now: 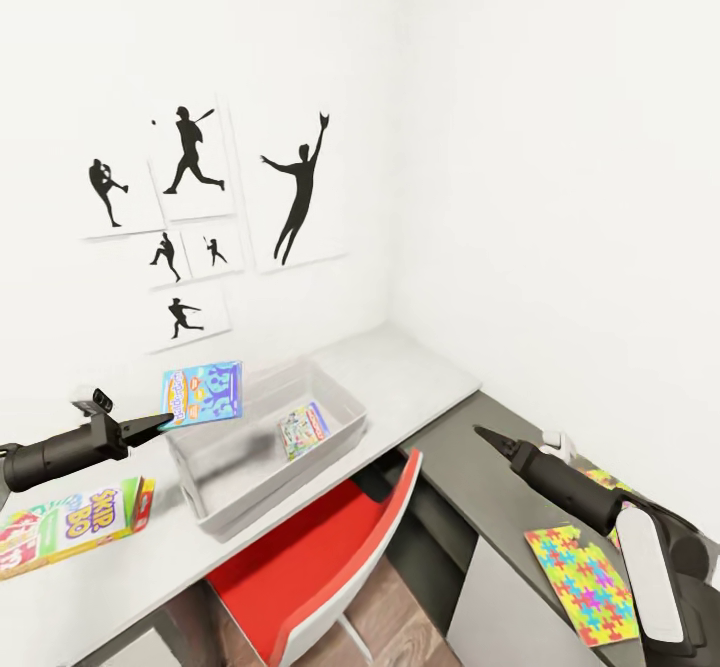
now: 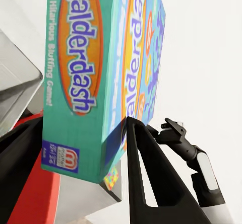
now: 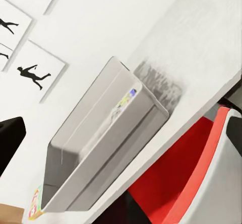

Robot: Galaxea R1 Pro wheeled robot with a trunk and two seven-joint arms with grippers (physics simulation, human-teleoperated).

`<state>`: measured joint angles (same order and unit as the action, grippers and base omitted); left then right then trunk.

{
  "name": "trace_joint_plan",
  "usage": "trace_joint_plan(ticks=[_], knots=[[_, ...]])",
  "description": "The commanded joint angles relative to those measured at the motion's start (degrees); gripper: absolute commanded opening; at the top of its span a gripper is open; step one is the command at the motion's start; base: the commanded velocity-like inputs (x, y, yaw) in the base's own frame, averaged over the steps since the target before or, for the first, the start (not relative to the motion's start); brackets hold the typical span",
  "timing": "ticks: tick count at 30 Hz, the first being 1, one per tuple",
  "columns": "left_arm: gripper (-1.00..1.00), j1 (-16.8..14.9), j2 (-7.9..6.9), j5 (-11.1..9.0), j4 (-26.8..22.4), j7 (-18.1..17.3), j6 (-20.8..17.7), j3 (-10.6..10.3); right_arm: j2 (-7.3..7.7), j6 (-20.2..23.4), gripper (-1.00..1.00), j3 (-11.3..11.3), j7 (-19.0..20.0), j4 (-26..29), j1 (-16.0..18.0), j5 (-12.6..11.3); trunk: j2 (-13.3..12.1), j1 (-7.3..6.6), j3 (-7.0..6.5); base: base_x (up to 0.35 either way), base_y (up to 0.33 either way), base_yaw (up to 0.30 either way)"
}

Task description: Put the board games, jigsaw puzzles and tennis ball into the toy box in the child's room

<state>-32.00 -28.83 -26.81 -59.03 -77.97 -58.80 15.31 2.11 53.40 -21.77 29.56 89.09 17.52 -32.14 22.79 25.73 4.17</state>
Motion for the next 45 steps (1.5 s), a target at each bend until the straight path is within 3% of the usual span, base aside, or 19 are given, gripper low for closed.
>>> trace_joint_plan(ticks=[1, 29, 45], knots=[[-1.00, -0.08, 0.00, -0.17, 0.01, -0.08, -0.53, -0.02, 0.00, 0.31, 1.00, -0.08, 0.32, 0.03, 0.05, 0.23, 0.13, 0.06, 0.13, 0.204, -0.091, 0.282], [-1.00, -0.08, 0.00, -0.17, 0.01, -0.07, -0.52, -0.02, 0.09, -0.66, 1.00, -0.21, 0.41, -0.31, 0.12, 0.58, 0.13, 0.06, 0.13, 0.188, -0.060, 0.282], [-1.00, -0.08, 0.00, -0.17, 0.01, -0.14, -0.50, -0.03, 0.09, -0.67, 1.00, -0.21, 0.41, -0.32, 0.09, 0.56, 0.13, 0.06, 0.13, 0.163, -0.031, -0.103]])
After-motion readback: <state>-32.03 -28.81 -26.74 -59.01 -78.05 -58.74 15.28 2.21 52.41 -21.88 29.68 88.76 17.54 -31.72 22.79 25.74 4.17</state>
